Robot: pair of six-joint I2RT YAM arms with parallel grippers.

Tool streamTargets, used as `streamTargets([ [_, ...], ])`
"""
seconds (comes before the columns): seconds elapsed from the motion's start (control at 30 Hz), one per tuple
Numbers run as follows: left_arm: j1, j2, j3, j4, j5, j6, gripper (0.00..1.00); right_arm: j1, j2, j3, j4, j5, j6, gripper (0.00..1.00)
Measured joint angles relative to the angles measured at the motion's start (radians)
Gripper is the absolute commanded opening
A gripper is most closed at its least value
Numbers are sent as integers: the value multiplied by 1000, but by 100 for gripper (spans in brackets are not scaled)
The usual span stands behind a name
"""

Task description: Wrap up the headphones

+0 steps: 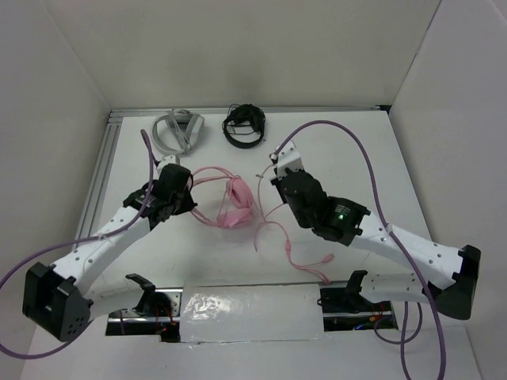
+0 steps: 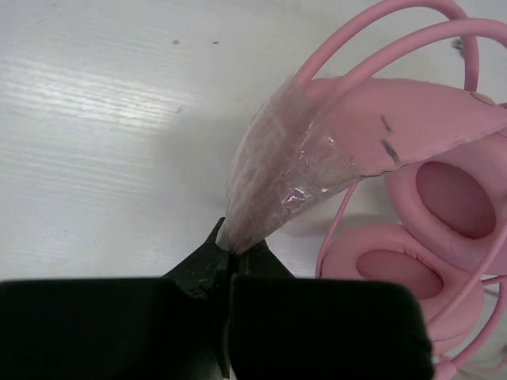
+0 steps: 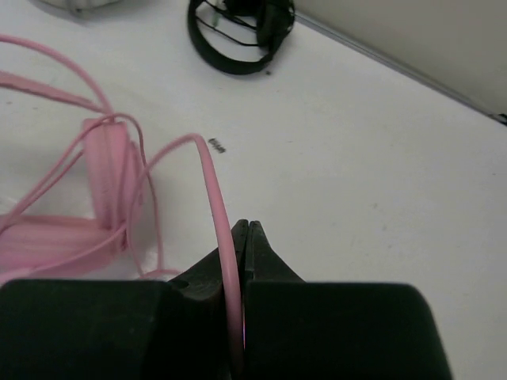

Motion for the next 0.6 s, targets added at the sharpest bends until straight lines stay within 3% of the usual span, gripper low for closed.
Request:
streamTargets([
  [0.2, -66, -140, -74, 52, 69, 30, 0, -117, 19, 72, 12, -118, -145, 0],
  [0.37, -77, -122, -84, 23, 63, -32, 0, -67, 38, 154, 35, -172, -197, 0],
  [0.6, 13, -123, -20, 31, 85, -61, 0, -28, -35, 51, 27, -185, -190, 0],
])
